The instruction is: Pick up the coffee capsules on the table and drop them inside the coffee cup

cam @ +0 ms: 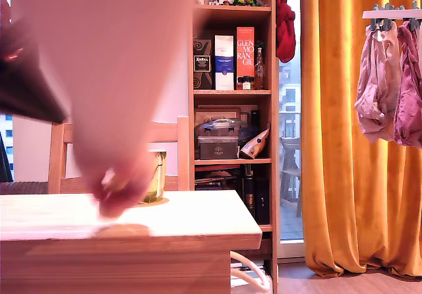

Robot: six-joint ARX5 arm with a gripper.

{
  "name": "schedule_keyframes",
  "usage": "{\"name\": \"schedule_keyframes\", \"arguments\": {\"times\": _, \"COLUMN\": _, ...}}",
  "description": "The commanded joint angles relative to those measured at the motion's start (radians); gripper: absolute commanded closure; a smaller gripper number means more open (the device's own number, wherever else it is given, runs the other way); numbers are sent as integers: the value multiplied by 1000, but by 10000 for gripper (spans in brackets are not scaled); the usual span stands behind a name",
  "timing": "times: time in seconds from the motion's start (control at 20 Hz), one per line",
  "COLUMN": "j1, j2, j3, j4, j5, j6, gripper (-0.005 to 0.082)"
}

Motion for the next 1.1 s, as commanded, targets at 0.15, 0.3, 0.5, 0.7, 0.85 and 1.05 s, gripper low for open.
{"name": "schedule_keyframes", "arguments": {"times": 0.15, "j1": 2, "j2": -29, "j3": -8, "j4": -12, "j5": -3, "j6": -12, "gripper": 790}}
{"name": "schedule_keyframes", "arguments": {"times": 0.3, "j1": 2, "j2": -29, "j3": -8, "j4": -14, "j5": 1, "j6": -29, "gripper": 790}}
{"name": "schedule_keyframes", "arguments": {"times": 0.5, "j1": 2, "j2": -29, "j3": -8, "j4": -8, "j5": 1, "j6": -40, "gripper": 790}}
{"name": "schedule_keyframes", "arguments": {"times": 0.7, "j1": -14, "j2": -29, "j3": -8, "j4": -5, "j5": 9, "j6": -40, "gripper": 790}}
{"name": "schedule_keyframes", "arguments": {"times": 0.85, "j1": -53, "j2": -29, "j3": -8, "j4": 1, "j5": 7, "j6": -86, "gripper": 790}}
{"name": "schedule_keyframes", "arguments": {"times": 1.05, "j1": -161, "j2": -27, "j3": -8, "j4": 32, "j5": -135, "j6": -219, "gripper": 790}}
